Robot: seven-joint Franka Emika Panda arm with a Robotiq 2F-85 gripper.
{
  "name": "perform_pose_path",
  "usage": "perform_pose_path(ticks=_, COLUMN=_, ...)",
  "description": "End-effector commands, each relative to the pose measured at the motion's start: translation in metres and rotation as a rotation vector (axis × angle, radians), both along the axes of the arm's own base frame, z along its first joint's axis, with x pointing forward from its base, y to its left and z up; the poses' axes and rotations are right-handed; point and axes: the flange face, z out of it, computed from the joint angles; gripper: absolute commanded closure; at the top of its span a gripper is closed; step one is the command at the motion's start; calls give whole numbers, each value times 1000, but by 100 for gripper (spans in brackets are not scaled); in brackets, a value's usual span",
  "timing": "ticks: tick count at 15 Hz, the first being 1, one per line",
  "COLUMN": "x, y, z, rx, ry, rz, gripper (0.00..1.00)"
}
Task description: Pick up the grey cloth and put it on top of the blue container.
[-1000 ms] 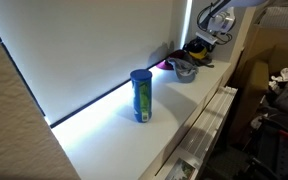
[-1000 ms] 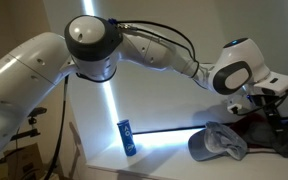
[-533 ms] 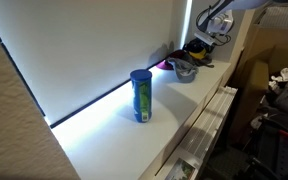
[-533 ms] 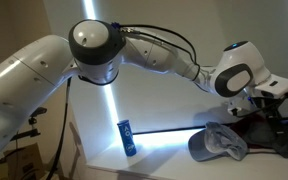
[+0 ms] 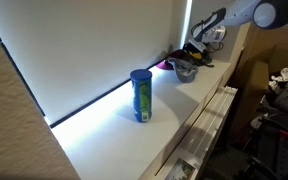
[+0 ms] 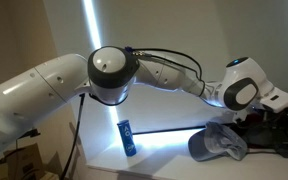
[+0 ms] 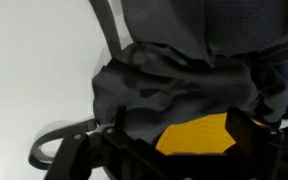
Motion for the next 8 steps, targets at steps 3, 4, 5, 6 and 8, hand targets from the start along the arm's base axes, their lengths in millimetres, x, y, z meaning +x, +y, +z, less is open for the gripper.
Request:
perform_pose_path(ticks=3, x=10, y=5, z=4, rx=-7, ry=-114, rz=-34, gripper=0)
perform_pose_path(ticks=4, x=13, y=7, z=4, rx=11, ry=-109, rz=-14, gripper=0)
perform_pose_path(ticks=5, x=16, y=8, z=4, rx=37, ry=-101, rz=-5, gripper=0)
perform_pose_path(ticks=6, x=18, y=13, z=5, rx=80, ry=-52, rz=45, gripper=0)
perform_pose_path(ticks=8, x=17, y=18, z=0, rx=48, ry=-60, rz=19, gripper=0)
